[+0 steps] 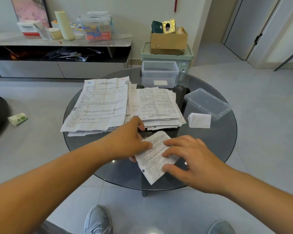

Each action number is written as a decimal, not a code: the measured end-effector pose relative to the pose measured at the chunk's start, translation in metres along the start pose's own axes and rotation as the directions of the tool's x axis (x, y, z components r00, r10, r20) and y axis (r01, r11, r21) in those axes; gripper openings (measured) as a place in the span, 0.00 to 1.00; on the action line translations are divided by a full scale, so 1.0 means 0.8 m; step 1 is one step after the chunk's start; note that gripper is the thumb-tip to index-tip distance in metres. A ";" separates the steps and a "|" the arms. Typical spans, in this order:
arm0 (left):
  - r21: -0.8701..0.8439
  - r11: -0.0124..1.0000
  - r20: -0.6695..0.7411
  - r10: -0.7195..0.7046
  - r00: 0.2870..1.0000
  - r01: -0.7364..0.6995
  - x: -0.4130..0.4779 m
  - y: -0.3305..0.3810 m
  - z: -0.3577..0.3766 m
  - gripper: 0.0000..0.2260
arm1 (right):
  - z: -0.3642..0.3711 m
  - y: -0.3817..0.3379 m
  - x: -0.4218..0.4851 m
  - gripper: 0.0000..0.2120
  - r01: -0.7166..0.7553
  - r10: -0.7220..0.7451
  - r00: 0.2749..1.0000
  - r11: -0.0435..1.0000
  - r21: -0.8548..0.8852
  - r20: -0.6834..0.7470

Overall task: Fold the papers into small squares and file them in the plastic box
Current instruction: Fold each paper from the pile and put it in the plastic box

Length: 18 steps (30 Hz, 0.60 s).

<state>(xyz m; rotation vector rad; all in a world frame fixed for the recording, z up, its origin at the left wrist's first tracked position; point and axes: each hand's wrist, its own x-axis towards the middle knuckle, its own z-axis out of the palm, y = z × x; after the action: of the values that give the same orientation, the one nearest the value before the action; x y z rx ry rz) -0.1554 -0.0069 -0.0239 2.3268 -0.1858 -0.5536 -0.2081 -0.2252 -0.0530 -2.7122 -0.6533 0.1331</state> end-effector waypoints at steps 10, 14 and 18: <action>-0.566 0.765 0.296 -0.158 0.942 0.306 -0.010 -0.005 -0.007 0.08 | -0.011 -0.012 -0.011 0.45 0.024 -0.025 0.999 1.000 0.020 0.040; -0.578 0.739 0.390 -0.120 0.913 0.345 -0.015 0.000 -0.005 0.25 | -0.002 -0.009 -0.007 0.31 0.031 -0.031 0.998 0.999 0.015 -0.049; -0.330 0.926 0.412 -0.034 0.910 0.184 -0.018 0.000 -0.010 0.26 | 0.000 -0.003 -0.001 0.08 -0.007 0.021 0.997 0.983 0.186 -0.074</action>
<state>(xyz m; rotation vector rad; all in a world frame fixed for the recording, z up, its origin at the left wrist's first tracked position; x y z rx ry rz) -0.1649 0.0025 -0.0138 1.8507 -0.1275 -1.0326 -0.2101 -0.2238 -0.0520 -2.5297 -0.5706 0.0894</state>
